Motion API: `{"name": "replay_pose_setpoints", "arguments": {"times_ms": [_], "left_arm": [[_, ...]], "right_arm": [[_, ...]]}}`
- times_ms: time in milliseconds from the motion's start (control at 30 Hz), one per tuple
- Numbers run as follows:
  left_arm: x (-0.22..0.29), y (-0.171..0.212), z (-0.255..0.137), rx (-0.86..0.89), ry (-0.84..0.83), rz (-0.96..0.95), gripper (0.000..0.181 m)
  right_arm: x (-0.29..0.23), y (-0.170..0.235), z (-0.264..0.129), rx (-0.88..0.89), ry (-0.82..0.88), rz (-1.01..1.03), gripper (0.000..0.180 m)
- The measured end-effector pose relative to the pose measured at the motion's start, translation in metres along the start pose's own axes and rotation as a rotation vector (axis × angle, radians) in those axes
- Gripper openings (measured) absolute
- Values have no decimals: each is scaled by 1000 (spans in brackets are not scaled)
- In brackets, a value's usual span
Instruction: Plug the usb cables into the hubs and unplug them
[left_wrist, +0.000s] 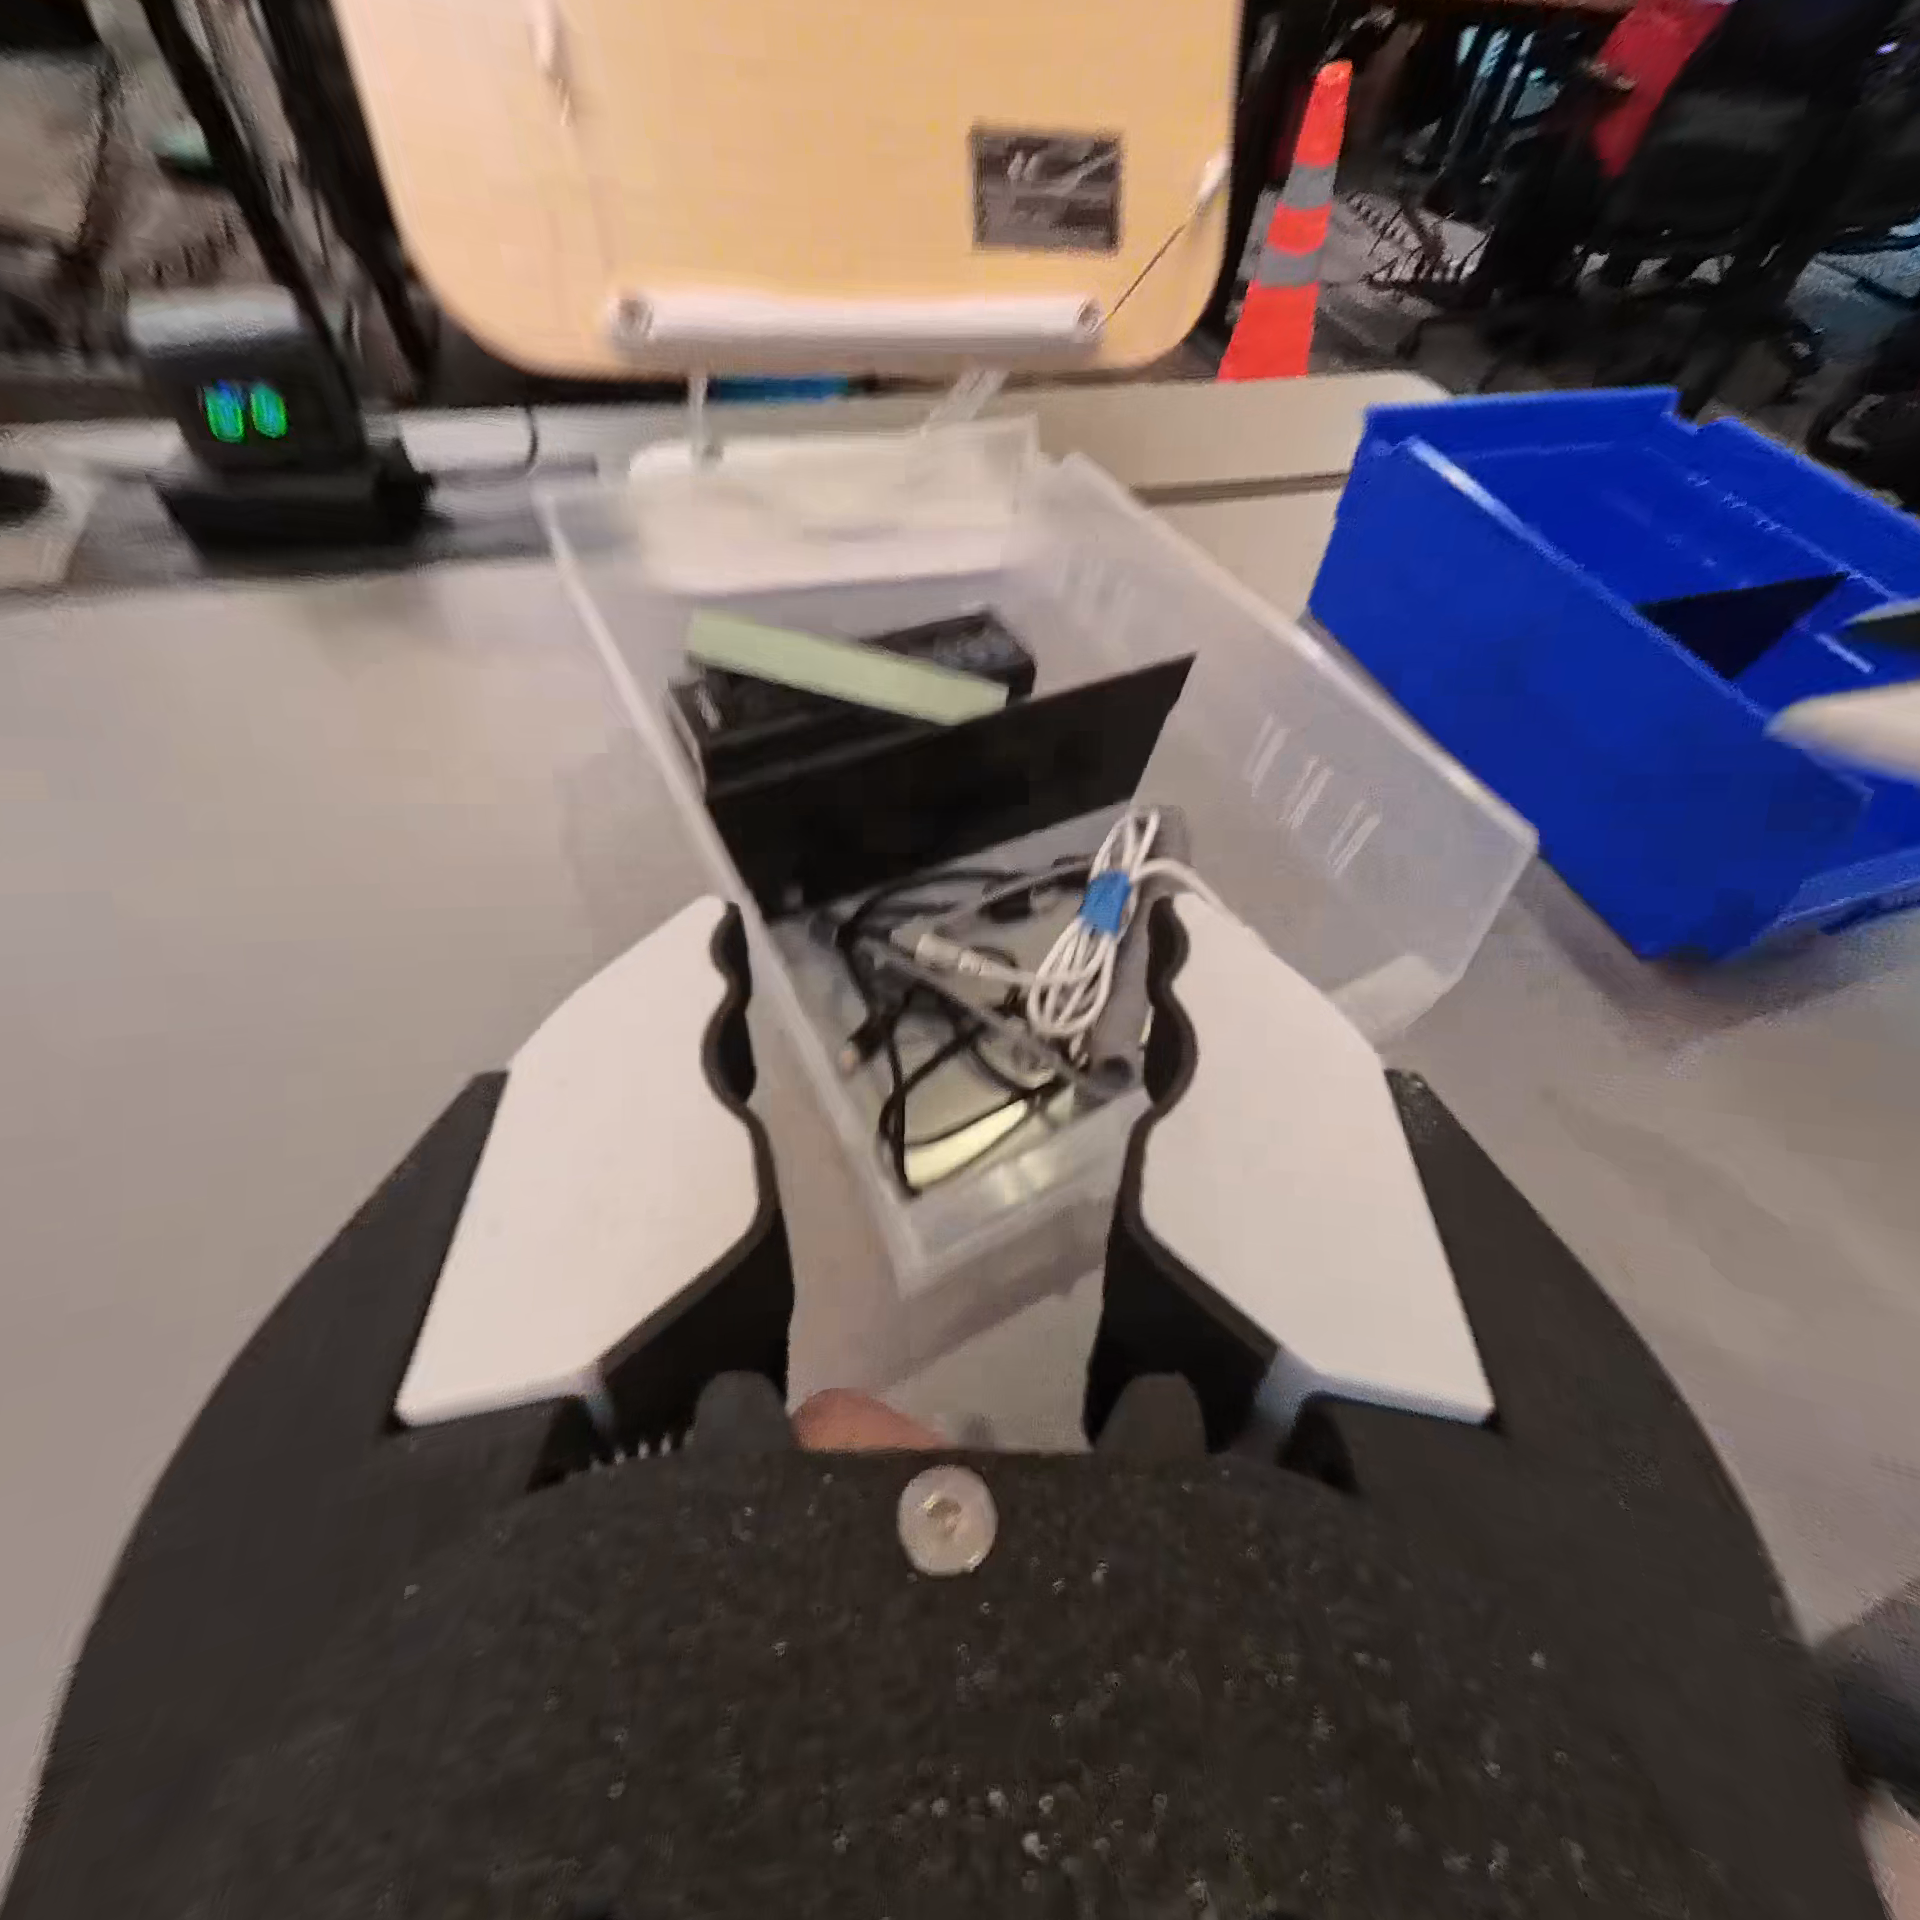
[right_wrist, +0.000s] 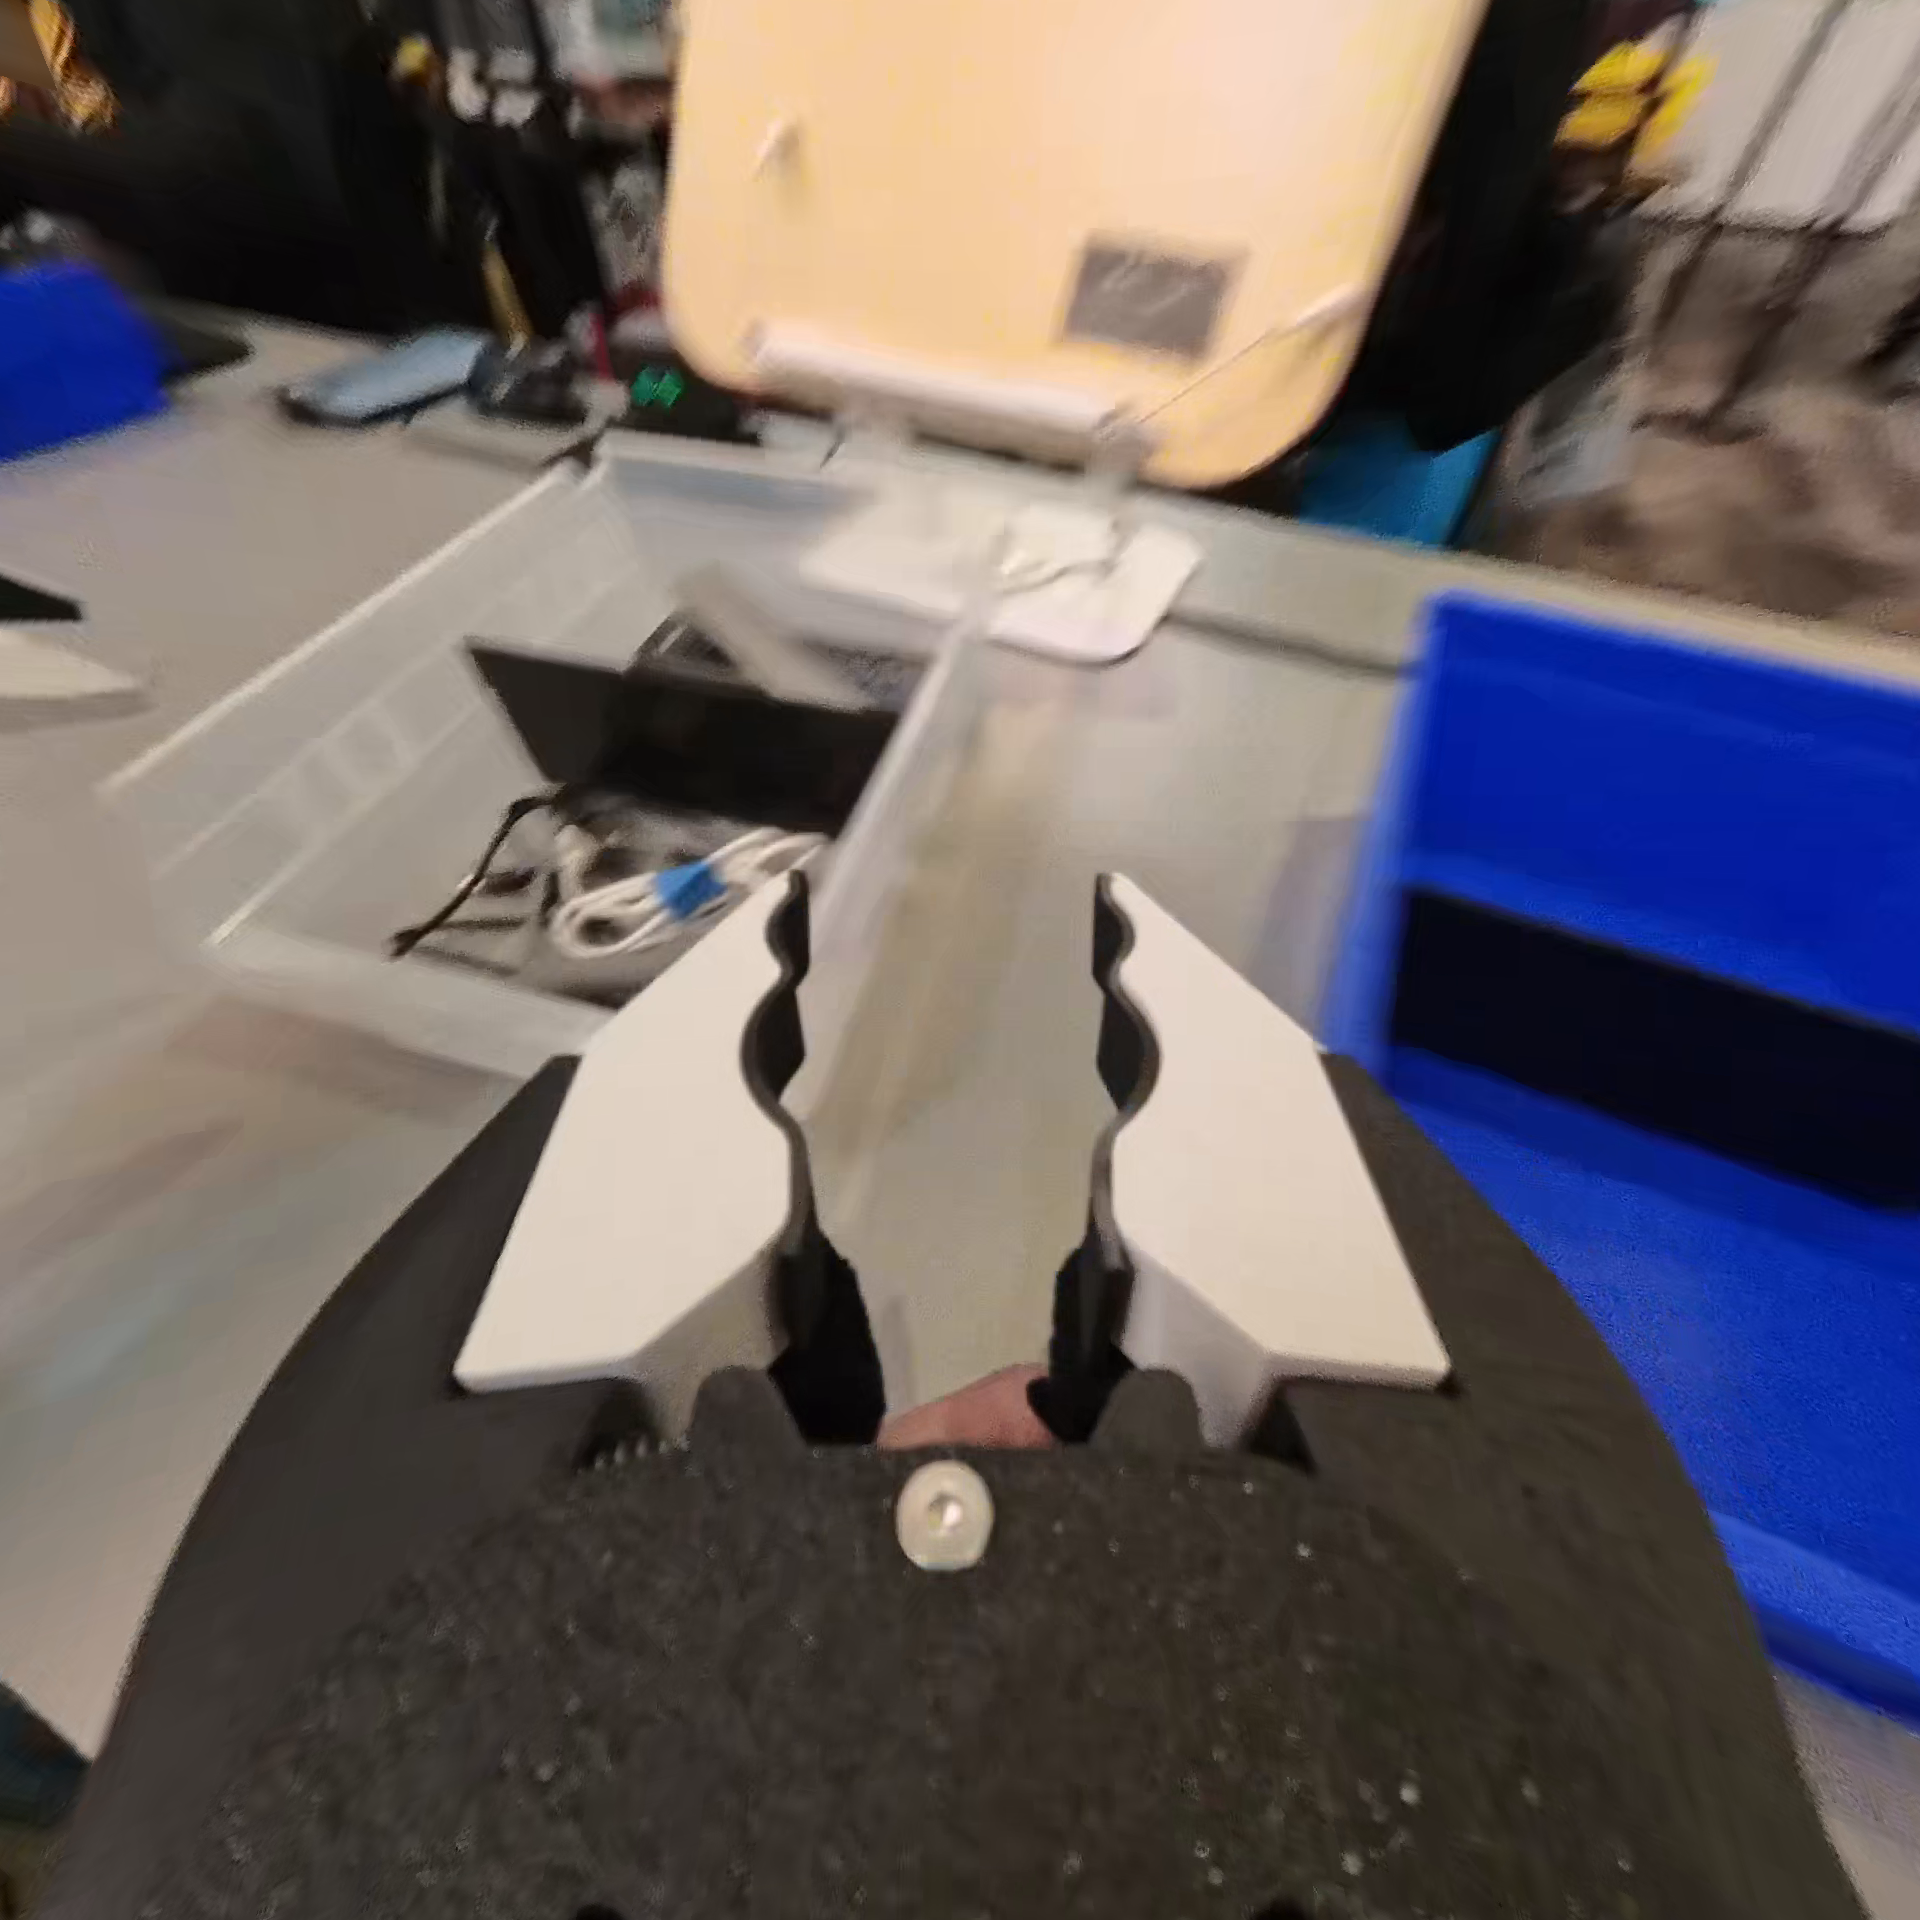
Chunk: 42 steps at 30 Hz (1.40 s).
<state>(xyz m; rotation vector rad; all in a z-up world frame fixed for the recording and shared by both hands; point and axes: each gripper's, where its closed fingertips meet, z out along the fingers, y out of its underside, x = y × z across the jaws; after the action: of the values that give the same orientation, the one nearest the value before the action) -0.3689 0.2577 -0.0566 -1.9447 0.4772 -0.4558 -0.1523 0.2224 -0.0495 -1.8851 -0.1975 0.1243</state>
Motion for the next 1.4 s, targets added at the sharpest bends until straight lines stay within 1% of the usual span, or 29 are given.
{"name": "replay_pose_setpoints", "arguments": {"times_ms": [33,100,133,200,233,267,300,333,367,400,533,600,667,767,833,967,1033,1100,1167,1233,1300,1400], "left_arm": [[-8,14,2,-28,-19,-36,73],[-21,36,10,-58,-52,-78,72],[-23,45,15,-71,-54,-81,69],[-24,63,26,-126,-44,-67,60],[-22,67,31,-141,-29,-63,52],[-20,69,36,-145,-17,-59,34],[-22,69,39,-145,-28,-46,25],[-25,68,42,-145,-58,-19,21],[-29,67,44,-149,-87,16,18],[-31,66,46,-159,-109,35,16],[-45,57,41,-135,-169,90,6],[-60,48,32,-106,-170,85,4],[-83,39,19,-78,-183,99,3],[-137,32,-2,-49,-180,101,4],[-180,34,-16,-41,-184,70,3],[-254,35,-37,-50,-213,80,3],[-285,36,-41,-56,-216,78,3],[-310,45,-39,-82,-210,61,3],[-325,52,-33,-55,-195,16,3],[-328,53,-30,-7,-175,-21,4],[-329,53,-28,-6,-179,-41,5],[-330,53,-29,-23,-214,-81,4]], "right_arm": [[-19,15,19,-39,-9,16,56],[-37,34,48,-77,16,38,56],[-44,39,58,-85,17,32,56],[-43,47,73,-106,72,16,55],[-43,52,79,-126,86,28,49],[-43,58,84,-151,95,57,37],[-43,60,87,-151,93,103,32],[-38,59,87,-142,119,143,22],[-32,59,87,-143,156,144,8],[-30,58,87,-144,175,119,3],[-40,58,77,-143,274,145,2],[-57,54,74,-123,292,193,2],[-81,43,79,-87,294,199,3],[-132,20,95,-19,265,188,3],[-173,8,112,-7,249,177,3],[-239,4,158,-54,231,147,3],[-266,5,176,-76,217,137,3],[-285,4,188,-77,221,102,4],[-295,7,199,-75,232,82,4],[-296,9,204,-50,215,135,5],[-298,9,206,-45,162,162,8],[-303,9,204,-101,35,171,14]]}}
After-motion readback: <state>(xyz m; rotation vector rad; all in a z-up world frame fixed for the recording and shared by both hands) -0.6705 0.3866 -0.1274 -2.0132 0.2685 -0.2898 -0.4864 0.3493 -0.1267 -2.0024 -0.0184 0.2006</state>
